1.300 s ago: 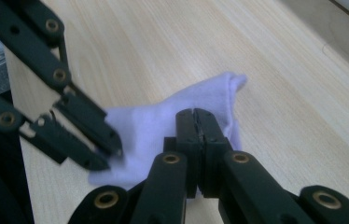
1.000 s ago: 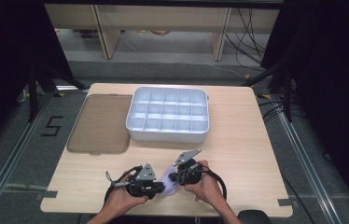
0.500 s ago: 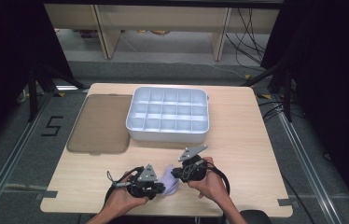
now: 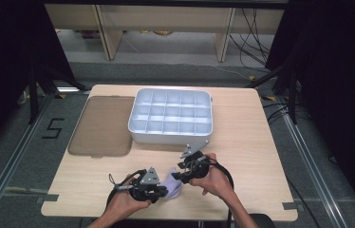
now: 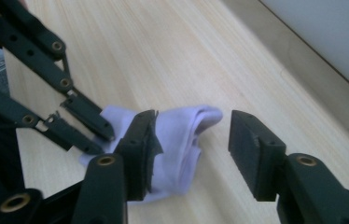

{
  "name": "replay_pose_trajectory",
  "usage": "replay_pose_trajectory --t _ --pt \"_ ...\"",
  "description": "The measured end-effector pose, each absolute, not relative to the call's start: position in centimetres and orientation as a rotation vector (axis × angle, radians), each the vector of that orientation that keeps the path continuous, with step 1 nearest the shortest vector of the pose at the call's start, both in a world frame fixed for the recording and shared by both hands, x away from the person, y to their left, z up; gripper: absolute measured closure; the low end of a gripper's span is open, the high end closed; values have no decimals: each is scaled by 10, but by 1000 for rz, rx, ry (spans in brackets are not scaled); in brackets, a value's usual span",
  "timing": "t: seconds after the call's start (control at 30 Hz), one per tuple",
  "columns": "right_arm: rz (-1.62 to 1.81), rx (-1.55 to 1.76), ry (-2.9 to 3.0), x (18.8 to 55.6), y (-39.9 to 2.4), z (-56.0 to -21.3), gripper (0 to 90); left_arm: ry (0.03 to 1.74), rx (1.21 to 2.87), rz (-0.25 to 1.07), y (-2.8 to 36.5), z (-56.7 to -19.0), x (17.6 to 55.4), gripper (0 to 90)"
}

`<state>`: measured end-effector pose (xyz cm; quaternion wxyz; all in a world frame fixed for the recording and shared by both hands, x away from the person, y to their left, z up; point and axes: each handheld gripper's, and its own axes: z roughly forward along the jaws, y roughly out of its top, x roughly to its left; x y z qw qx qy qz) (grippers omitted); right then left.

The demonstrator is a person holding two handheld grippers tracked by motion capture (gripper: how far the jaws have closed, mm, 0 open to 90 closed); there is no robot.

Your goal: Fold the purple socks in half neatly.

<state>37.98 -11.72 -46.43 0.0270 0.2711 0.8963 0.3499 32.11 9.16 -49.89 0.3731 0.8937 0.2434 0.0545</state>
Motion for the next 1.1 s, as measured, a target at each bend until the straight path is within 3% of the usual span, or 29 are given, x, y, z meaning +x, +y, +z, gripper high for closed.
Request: replay_pose_trajectory --t 0.13,0.67,1.1 --pt "1060 795 2850 389 -113 -470 449 634 2281 150 91 -499 321 812" --pt "994 783 2960 401 -107 -489 398 618 2288 130 92 -499 322 812" --pt "1052 840 3000 403 -109 -499 461 641 2252 112 92 -502 321 811"
